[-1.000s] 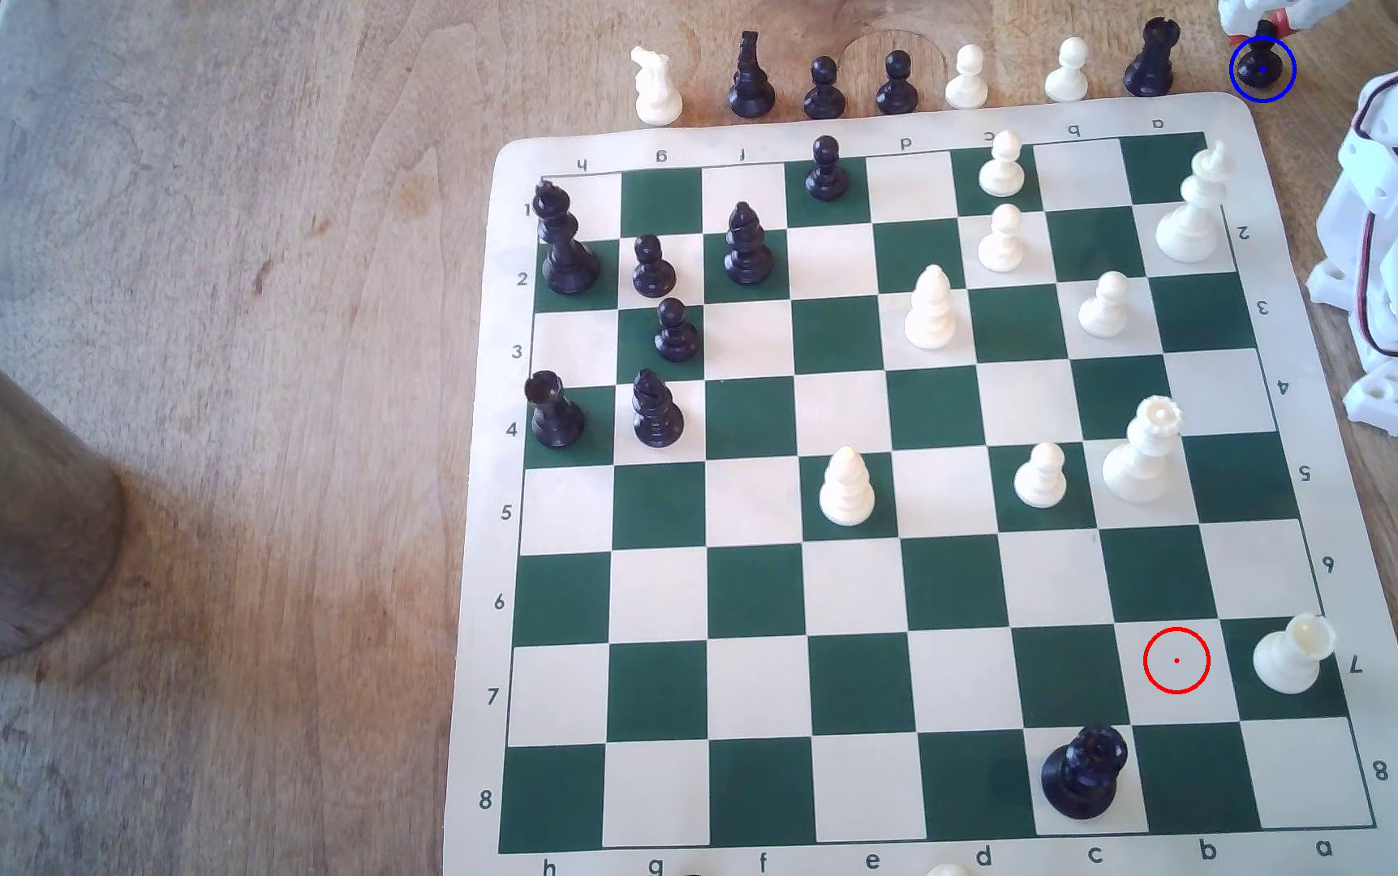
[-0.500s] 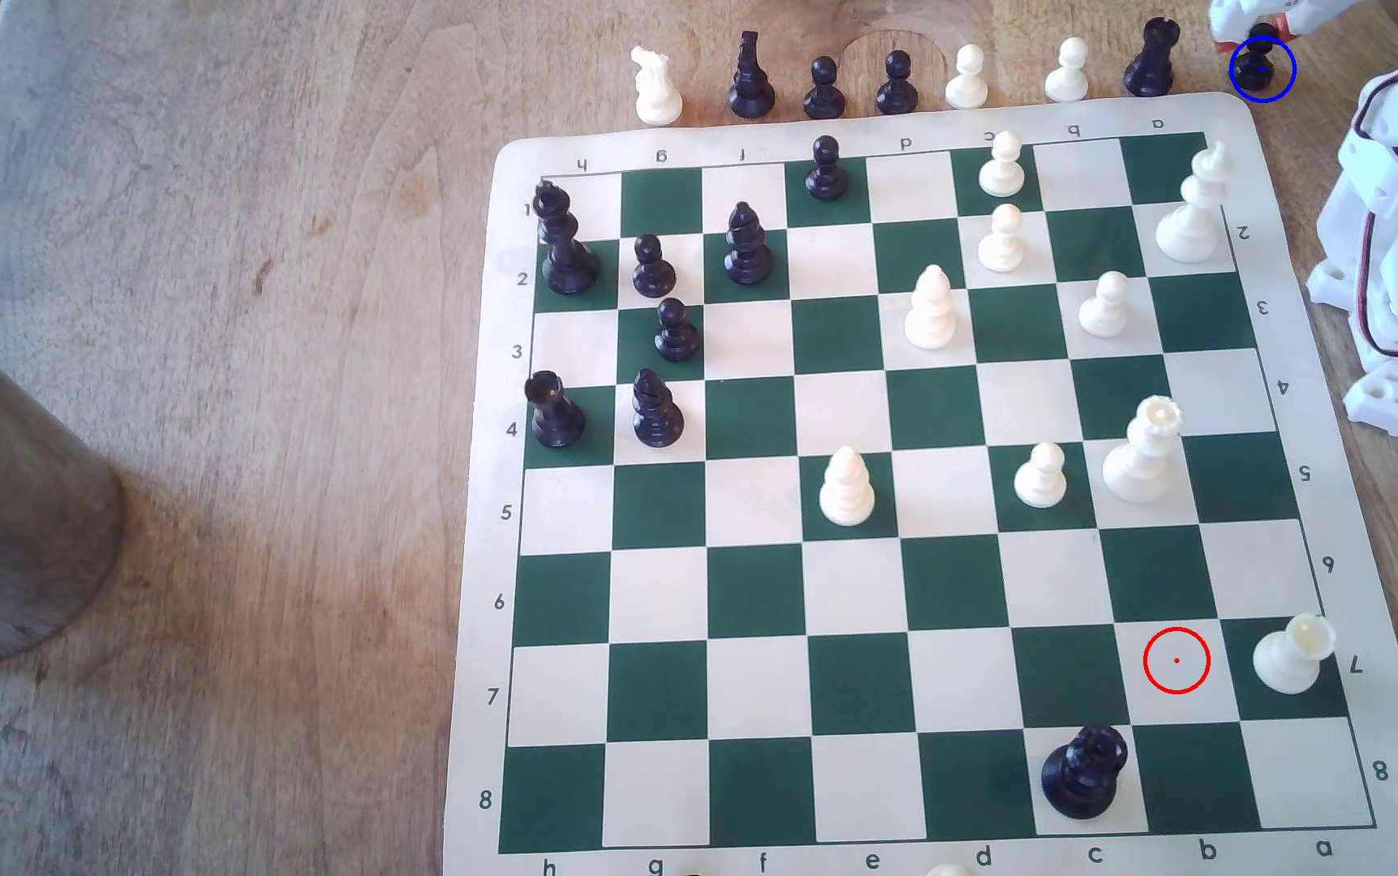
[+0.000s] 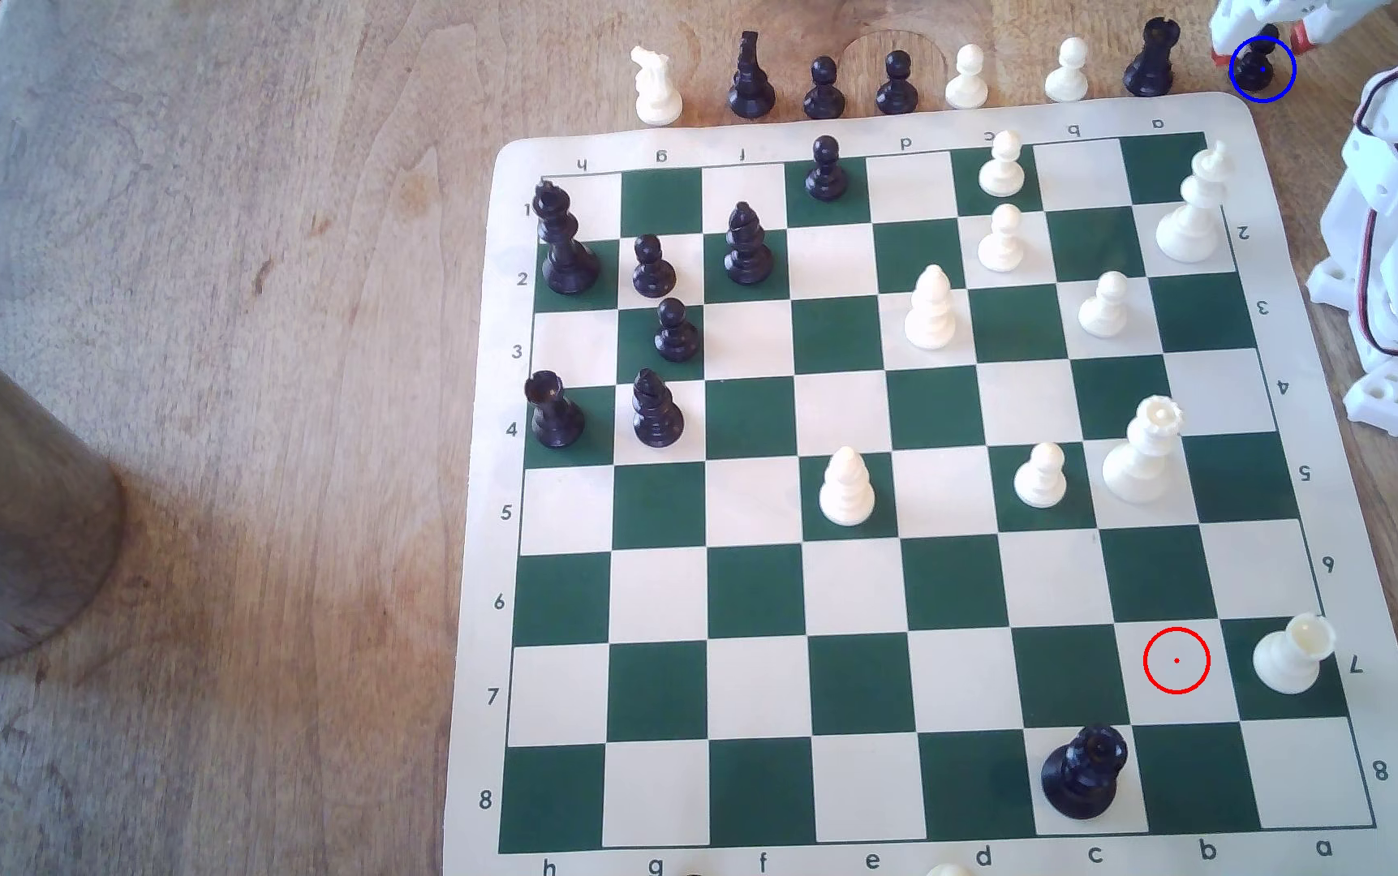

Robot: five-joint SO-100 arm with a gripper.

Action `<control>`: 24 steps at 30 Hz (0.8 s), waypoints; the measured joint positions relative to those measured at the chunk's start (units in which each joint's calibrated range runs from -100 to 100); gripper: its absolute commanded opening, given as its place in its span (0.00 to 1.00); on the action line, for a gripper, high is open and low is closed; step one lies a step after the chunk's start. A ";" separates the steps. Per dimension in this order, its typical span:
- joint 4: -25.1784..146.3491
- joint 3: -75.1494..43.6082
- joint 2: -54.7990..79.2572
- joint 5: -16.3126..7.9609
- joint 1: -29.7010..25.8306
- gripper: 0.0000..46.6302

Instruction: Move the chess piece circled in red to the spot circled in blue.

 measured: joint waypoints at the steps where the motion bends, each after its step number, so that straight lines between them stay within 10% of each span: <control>1: 1.04 0.00 -0.50 0.00 0.00 0.35; 18: 27.01 -21.78 -8.38 -0.05 -7.08 0.32; 24: 30.36 -26.21 -11.23 -0.29 -8.19 0.11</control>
